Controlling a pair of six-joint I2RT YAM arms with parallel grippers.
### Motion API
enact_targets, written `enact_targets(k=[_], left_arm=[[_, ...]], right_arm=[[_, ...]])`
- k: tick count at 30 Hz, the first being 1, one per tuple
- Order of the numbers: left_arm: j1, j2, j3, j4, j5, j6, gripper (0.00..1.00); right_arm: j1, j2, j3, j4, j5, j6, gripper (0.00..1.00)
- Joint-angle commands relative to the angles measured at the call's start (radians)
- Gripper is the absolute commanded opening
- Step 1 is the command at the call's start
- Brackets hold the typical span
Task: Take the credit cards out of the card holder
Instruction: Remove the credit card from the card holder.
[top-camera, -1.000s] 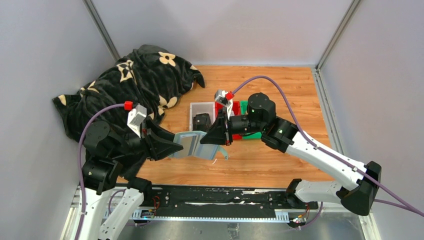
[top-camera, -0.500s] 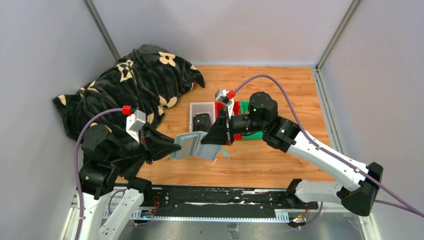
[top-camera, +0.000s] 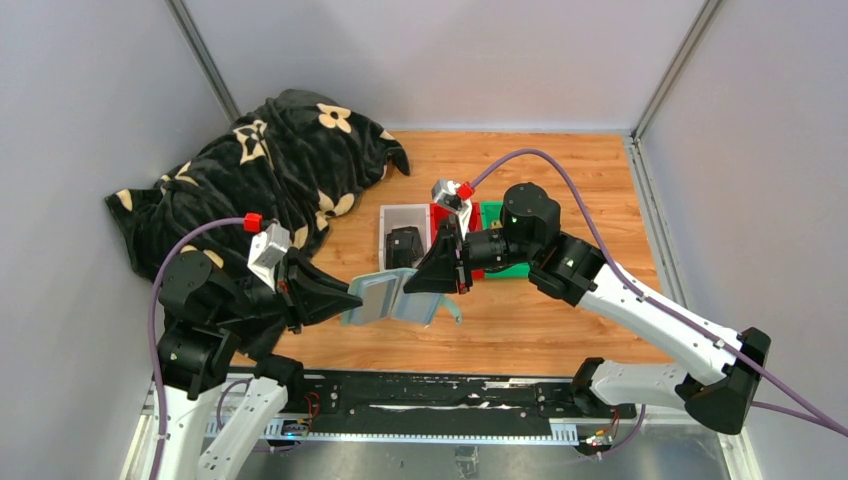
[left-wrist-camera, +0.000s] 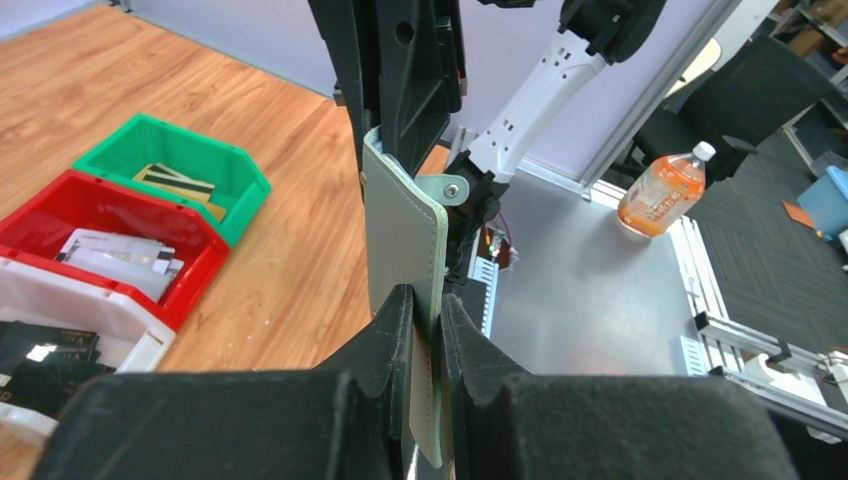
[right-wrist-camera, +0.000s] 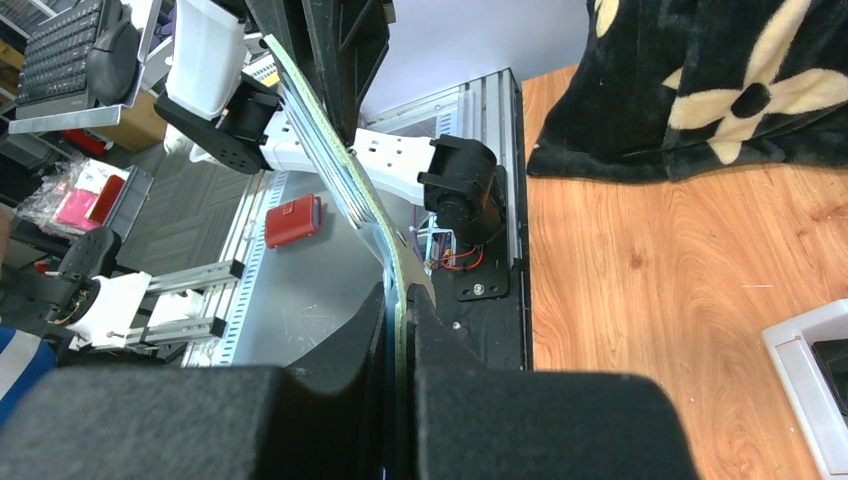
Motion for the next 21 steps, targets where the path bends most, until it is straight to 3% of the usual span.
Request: enact_targets(k=[1,11,16,21], left_arm=[[-0.006,0.003,0.002,0.017,0.097,-0.026,0.10],[-0.006,0.011,0.005,-0.013,0.169,-0.006,0.10],[-0.006,0.018,0.006,-0.034,0.188,0.009,0.21],[-0.006,0.019,0.010,-0.054,0.182,0.032,0.24]], right_arm=[[-0.008,-0.029,0.046,0.031,-0.016,-0.005,0.00],[-0.008,-0.032,0.049,0.031,-0.034,-0.006,0.00],[-0.008,-0.031,0.052,0.033,-0.038,0.000,0.00],[-0.008,-0.034,0.047,0.038,-0.038,0.000,0.00]])
